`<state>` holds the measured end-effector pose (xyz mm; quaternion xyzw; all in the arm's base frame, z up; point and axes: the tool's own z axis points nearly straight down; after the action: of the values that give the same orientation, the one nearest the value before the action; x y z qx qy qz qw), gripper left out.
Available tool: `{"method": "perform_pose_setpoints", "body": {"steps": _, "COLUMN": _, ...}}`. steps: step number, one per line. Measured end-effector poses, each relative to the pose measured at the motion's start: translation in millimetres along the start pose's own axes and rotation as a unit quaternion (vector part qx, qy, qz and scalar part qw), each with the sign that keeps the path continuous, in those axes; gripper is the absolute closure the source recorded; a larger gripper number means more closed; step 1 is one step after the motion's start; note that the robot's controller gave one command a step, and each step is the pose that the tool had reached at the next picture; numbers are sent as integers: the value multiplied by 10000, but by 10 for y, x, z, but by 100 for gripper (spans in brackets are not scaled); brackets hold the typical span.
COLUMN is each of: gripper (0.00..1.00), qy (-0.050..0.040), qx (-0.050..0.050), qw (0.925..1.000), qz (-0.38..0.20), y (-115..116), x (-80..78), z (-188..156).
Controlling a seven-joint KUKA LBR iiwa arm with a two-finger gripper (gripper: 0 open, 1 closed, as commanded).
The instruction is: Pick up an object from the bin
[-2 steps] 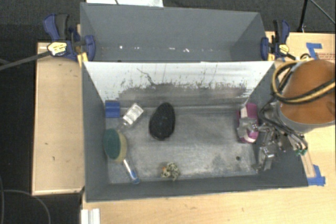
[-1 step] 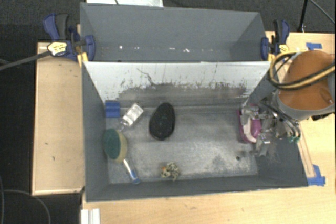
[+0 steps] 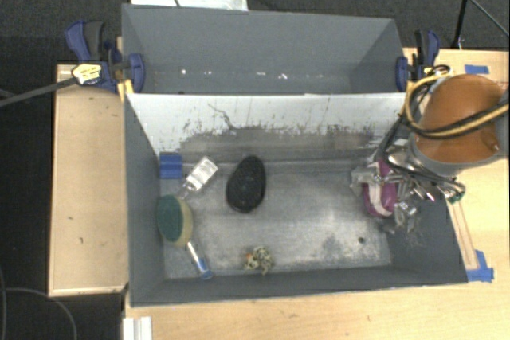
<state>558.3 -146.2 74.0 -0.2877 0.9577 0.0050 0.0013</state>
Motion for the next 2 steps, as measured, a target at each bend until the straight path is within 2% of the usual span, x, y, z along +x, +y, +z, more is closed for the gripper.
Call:
{"method": "perform_pose_setpoints", "body": {"steps": 1, "gripper": 0, "qy": -8, "qx": 6, "qw": 9888, "qz": -1490, "y": -33, "x": -65, "z": -244}}
{"method": "perform_pose_setpoints", "body": {"steps": 2, "gripper": 0, "qy": -13, "qx": -15, "qw": 9154, "qz": -4026, "y": -115, "x": -224, "z": -146}}
